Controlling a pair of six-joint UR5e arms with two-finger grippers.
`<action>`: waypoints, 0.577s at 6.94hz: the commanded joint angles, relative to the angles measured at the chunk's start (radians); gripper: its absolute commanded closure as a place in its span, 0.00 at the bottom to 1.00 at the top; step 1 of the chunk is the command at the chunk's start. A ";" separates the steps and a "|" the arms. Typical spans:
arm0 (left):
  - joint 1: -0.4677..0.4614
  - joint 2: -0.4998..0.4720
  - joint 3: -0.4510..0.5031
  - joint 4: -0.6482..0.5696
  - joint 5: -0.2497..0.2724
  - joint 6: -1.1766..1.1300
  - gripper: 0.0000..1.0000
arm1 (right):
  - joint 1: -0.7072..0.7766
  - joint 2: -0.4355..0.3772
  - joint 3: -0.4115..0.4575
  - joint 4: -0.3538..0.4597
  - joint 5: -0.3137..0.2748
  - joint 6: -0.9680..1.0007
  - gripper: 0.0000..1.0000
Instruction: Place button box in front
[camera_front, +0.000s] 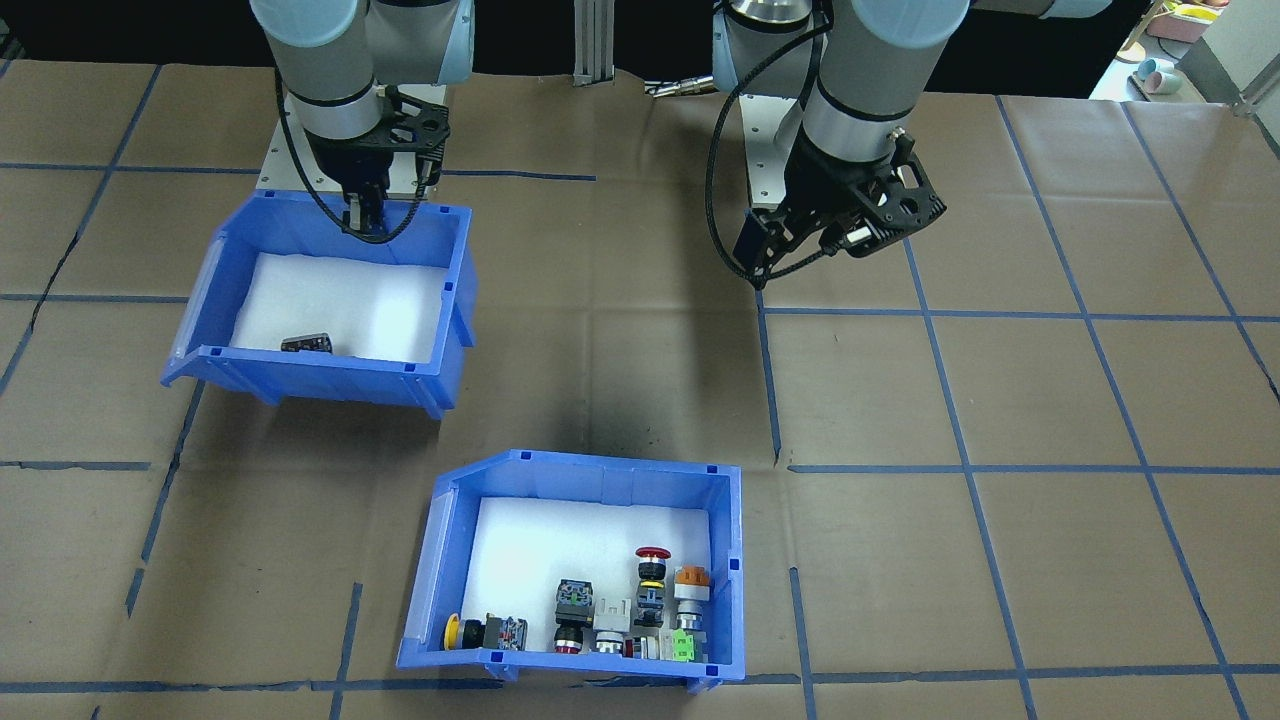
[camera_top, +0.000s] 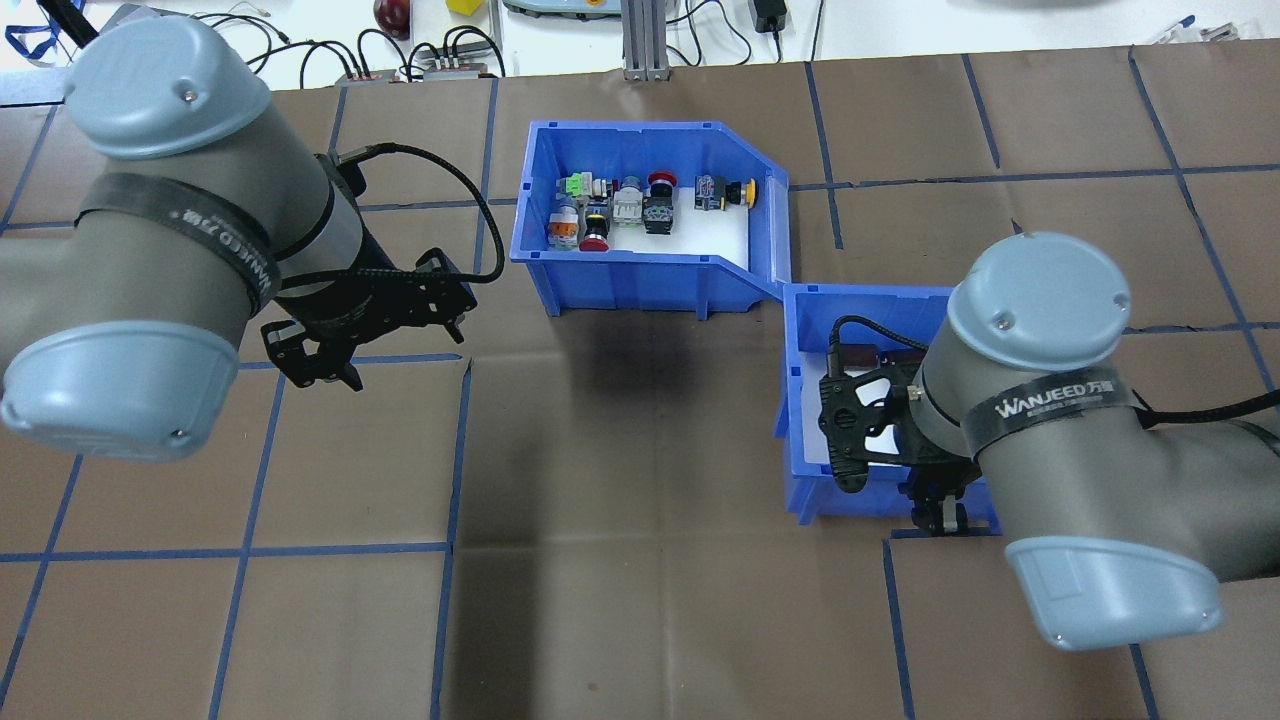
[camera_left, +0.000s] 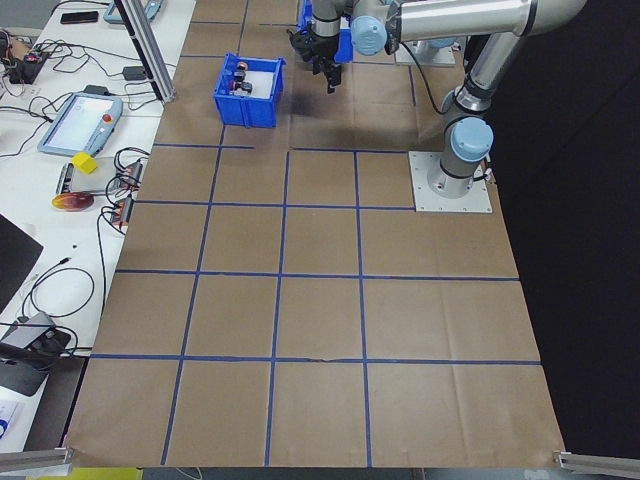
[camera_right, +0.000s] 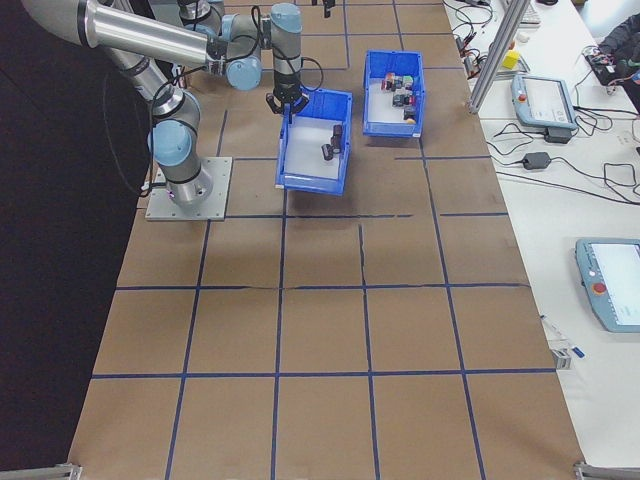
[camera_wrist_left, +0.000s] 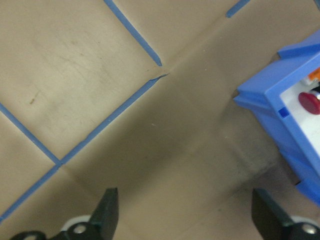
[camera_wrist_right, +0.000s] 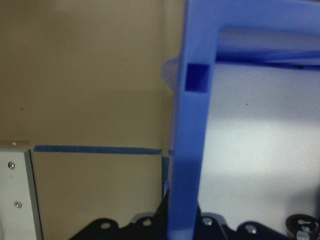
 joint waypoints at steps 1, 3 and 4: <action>0.039 0.083 -0.016 -0.005 0.007 0.411 0.01 | 0.170 0.004 0.000 -0.042 0.002 0.172 0.90; 0.155 0.172 -0.010 -0.102 0.007 0.632 0.01 | 0.282 0.021 0.001 -0.092 0.008 0.246 0.90; 0.171 0.222 -0.010 -0.152 0.000 0.630 0.01 | 0.328 0.050 0.000 -0.120 0.008 0.269 0.90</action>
